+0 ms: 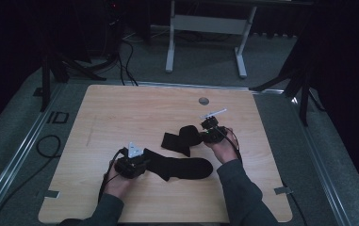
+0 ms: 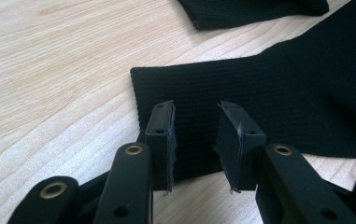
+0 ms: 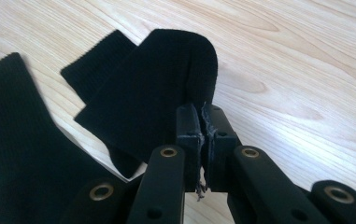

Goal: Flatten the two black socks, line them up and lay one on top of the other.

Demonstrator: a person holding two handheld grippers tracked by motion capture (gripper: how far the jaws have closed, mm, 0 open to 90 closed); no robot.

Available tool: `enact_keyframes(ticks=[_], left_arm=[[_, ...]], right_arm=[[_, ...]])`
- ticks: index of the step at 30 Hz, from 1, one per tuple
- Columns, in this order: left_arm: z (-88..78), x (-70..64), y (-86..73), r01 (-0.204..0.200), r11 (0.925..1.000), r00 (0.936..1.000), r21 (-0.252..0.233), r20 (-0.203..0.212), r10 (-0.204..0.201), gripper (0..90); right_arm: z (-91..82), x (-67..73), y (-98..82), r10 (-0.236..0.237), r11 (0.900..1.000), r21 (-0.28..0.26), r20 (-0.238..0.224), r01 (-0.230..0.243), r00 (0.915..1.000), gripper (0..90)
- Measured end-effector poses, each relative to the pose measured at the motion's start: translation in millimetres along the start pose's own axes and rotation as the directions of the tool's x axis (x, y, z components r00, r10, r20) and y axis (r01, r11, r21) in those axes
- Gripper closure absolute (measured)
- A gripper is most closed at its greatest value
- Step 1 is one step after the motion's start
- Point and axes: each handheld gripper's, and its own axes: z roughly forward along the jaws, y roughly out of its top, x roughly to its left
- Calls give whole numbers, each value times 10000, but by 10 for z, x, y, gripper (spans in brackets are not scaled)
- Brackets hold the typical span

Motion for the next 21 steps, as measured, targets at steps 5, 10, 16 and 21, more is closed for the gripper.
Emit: enact_keyframes(ticks=[5,10,16,21], left_arm=[[5,-4,0,-3,10000,10000,13,-3,3,674],[8,-3,-1,4,10000,10000,36,8,-4,675],[7,-3,-1,-6,10000,10000,22,-12,6,676],[3,-1,0,-11,10000,10000,12,-47,11,677]], right_arm=[[-25,-70,-33,58,10000,61,112,-59,9999,865],[-57,-152,-71,76,9998,178,277,-81,9996,864],[-80,-230,-110,85,9996,266,453,-97,9989,864],[-102,-284,-154,172,9994,301,539,-188,9984,864]])
